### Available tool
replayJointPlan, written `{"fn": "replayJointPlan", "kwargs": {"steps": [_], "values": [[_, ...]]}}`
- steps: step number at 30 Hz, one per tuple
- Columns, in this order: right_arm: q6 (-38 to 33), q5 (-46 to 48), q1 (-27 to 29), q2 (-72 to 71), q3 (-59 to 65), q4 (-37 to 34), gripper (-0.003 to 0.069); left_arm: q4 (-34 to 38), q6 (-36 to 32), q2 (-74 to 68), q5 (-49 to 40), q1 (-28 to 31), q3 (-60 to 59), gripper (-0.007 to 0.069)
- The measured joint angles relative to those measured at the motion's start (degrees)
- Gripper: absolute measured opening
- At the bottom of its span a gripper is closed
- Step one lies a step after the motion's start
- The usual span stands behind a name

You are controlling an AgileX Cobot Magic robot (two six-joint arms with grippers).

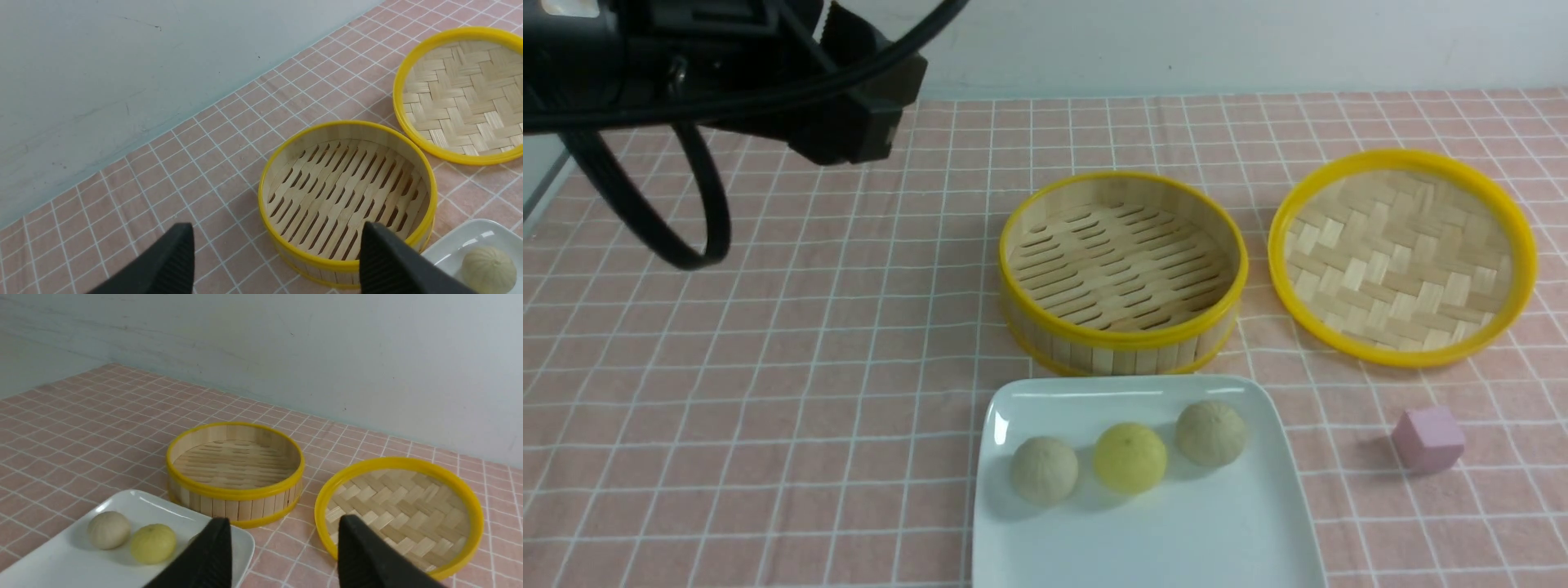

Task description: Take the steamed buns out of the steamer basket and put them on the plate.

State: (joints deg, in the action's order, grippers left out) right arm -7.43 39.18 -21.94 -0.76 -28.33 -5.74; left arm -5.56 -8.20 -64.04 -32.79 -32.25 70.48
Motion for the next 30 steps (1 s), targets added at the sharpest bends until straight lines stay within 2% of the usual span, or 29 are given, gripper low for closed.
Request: {"fn": "replayJointPlan", "kwargs": {"steps": [6,18,30], "values": [[0.0,-3.78,0.0,-0.01,8.05,-0.23,0.0369,0.06,0.05,0.0,-0.05,0.0,0.0,0.0536],[0.0,-3.74,0.0,-0.01,16.89,-0.41,0.0369,0.12,0.05,0.0,0.0,0.0,0.0,0.0536],[0.0,-3.61,0.0,-0.01,18.72,-0.41,0.0368,0.22,0.05,0.0,-0.04,0.0,0.0,0.0536]]}}
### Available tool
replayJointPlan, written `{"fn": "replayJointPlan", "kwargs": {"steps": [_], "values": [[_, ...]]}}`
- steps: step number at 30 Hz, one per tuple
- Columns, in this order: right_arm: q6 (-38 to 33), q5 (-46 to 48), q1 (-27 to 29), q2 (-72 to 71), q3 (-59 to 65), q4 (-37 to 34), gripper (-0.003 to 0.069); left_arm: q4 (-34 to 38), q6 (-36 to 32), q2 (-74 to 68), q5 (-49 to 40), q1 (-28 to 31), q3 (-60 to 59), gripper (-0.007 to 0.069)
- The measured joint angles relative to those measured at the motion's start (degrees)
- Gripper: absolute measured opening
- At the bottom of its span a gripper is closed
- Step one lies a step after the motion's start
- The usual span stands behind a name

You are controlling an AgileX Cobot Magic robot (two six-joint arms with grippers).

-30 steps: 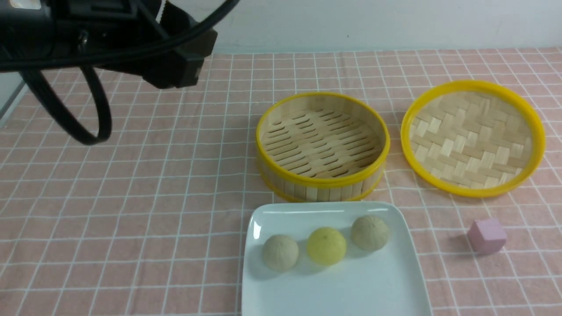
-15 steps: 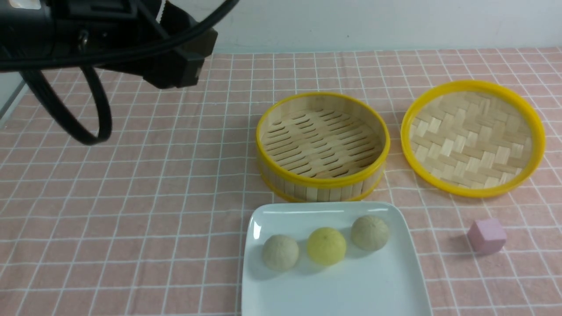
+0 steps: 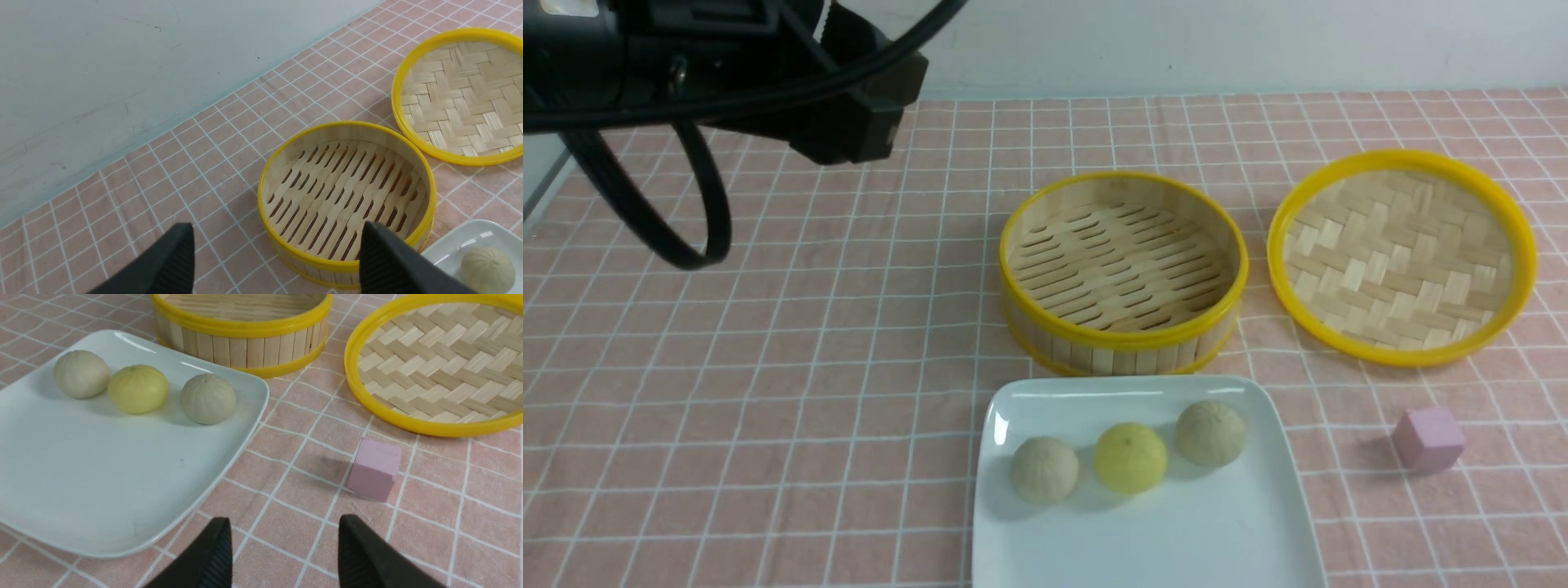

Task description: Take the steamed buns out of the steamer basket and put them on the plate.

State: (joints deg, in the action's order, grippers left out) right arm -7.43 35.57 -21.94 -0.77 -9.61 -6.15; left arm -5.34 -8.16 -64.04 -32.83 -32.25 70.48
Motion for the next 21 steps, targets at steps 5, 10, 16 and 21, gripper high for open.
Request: {"fn": "replayJointPlan", "kwargs": {"steps": [5,10,16,21], "values": [[0.0,0.0,0.0,0.0,0.0,-0.05,0.0368,0.44,0.0,0.0,-0.06,0.0,0.0,0.0536],[0.0,-0.05,0.0,0.0,0.0,-0.05,0.0368,0.44,0.0,0.0,-0.01,0.0,0.0,0.0533],[0.0,-1.07,0.0,0.0,0.0,0.15,0.0368,0.44,0.0,0.0,-0.01,0.0,0.0,0.0533],[0.0,-10.05,0.0,0.0,0.0,0.83,0.0368,0.44,0.0,0.0,-0.01,0.0,0.0,0.0533]]}}
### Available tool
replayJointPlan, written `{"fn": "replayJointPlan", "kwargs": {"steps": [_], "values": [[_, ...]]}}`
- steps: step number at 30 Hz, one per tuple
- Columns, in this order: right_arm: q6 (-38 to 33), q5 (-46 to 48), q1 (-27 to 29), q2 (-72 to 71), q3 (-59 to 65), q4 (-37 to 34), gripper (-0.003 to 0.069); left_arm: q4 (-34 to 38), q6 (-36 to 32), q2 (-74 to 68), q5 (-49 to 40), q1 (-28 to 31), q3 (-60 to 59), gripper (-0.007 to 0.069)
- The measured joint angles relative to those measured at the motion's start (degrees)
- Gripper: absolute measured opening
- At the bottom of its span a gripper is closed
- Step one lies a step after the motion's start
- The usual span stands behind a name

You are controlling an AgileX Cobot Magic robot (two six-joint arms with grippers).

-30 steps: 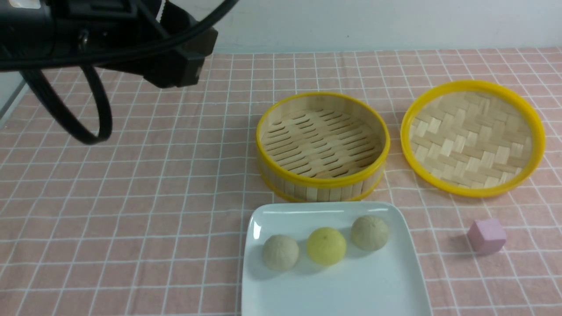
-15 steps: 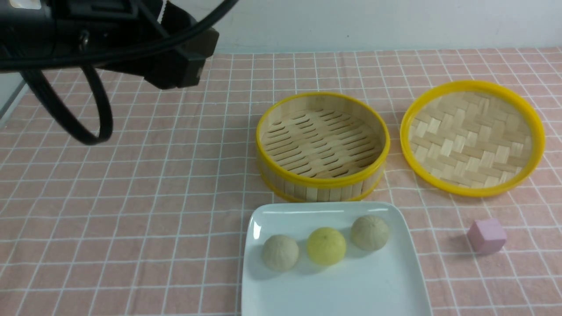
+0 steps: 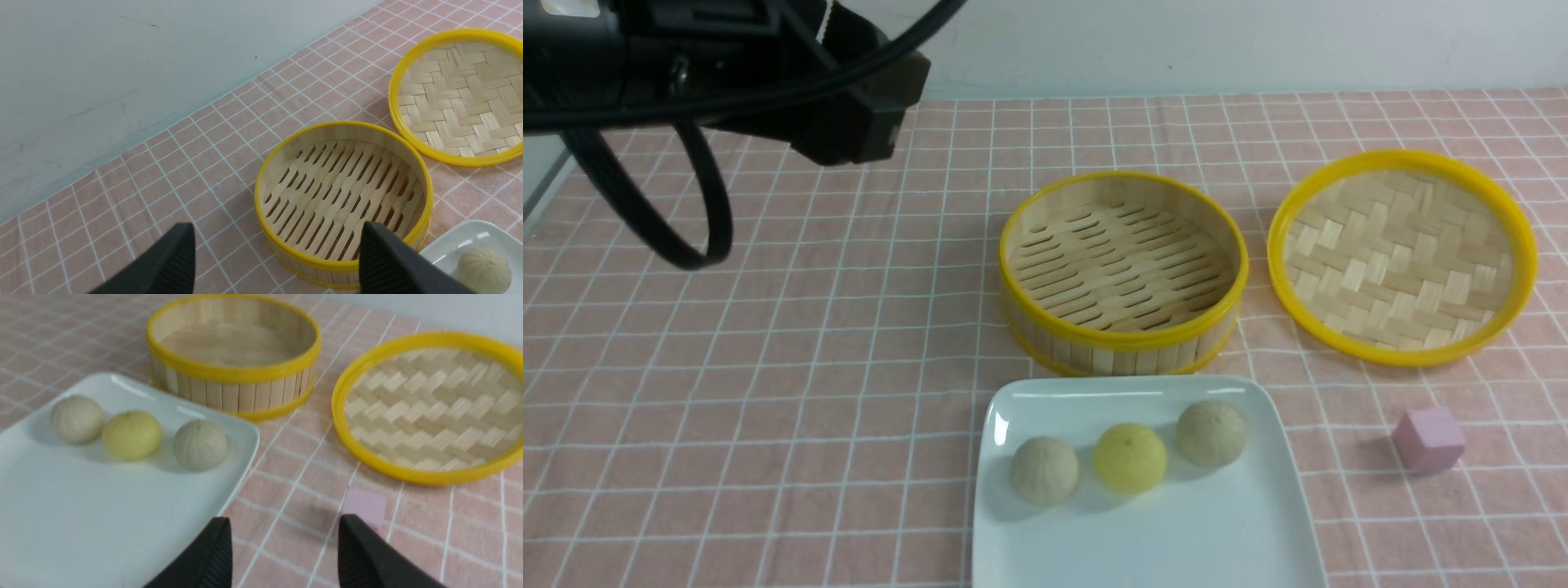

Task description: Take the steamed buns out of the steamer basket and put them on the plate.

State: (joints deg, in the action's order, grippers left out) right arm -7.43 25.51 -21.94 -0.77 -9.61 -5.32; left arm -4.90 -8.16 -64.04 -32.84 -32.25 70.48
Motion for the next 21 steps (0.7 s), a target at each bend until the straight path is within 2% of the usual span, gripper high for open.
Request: {"fn": "replayJointPlan", "kwargs": {"steps": [4,11,21], "values": [[0.0,-3.31,0.0,0.0,0.0,-0.05,0.0368,0.02,0.0,0.0,0.05,0.0,0.0,0.0533],[0.07,-0.15,0.0,0.06,0.13,0.05,0.0368,0.02,0.0,0.0,0.05,0.0,0.0,0.0533],[0.07,-6.97,0.0,0.17,7.44,-0.18,0.0368,0.02,0.0,0.0,-0.05,0.0,0.0,0.053]]}}
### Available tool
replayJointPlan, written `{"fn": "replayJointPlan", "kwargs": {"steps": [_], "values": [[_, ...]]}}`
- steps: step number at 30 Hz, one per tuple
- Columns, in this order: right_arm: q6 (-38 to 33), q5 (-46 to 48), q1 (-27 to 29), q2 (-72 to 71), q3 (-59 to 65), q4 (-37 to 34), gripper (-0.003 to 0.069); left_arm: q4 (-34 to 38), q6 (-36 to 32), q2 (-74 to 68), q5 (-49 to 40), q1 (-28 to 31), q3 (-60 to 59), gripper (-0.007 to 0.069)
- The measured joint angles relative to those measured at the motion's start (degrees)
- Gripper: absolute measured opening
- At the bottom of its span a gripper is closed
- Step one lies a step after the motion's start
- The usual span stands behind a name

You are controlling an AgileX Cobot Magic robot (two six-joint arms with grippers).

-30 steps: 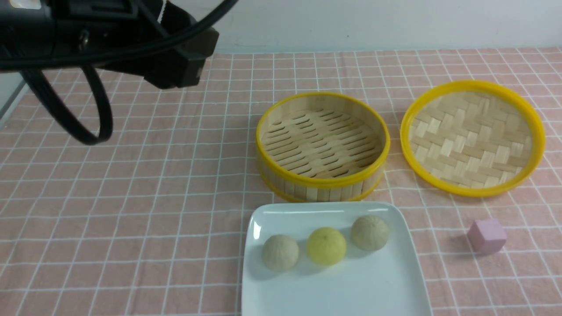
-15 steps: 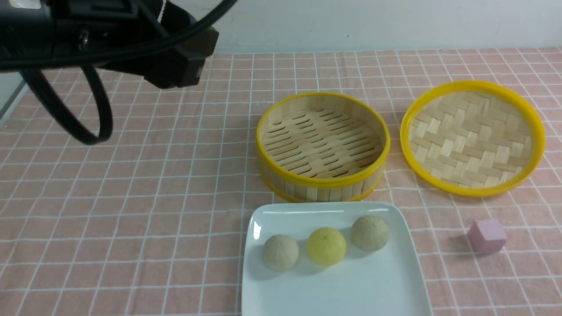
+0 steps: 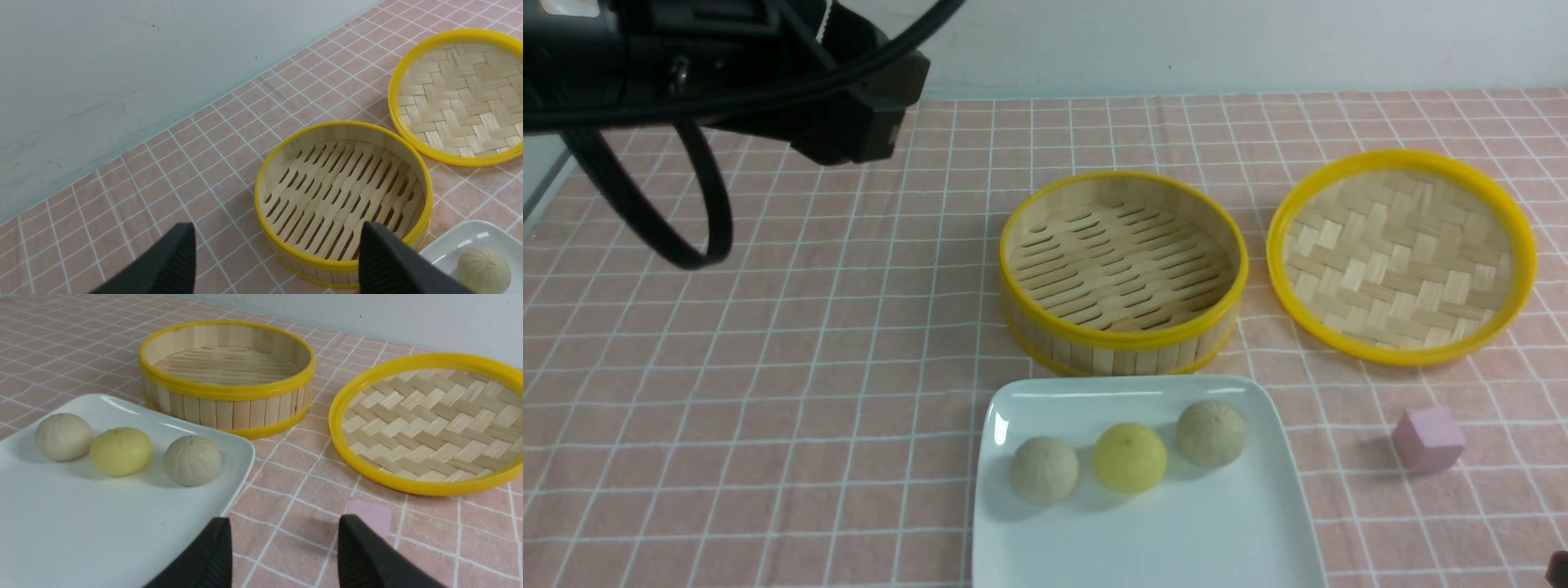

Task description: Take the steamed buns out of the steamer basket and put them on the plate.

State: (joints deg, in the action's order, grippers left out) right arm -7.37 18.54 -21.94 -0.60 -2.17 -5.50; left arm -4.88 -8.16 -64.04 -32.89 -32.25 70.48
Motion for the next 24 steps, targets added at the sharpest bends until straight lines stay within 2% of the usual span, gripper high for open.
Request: {"fn": "replayJointPlan", "kwargs": {"steps": [16,24], "values": [[0.11,1.71,0.0,0.05,3.25,1.72,0.0368,0.0,0.0,0.0,-1.09,0.0,0.0,0.053],[0.58,3.05,0.0,0.05,3.05,6.41,0.0368,0.0,0.0,0.0,-1.25,0.0,0.0,0.053]]}}
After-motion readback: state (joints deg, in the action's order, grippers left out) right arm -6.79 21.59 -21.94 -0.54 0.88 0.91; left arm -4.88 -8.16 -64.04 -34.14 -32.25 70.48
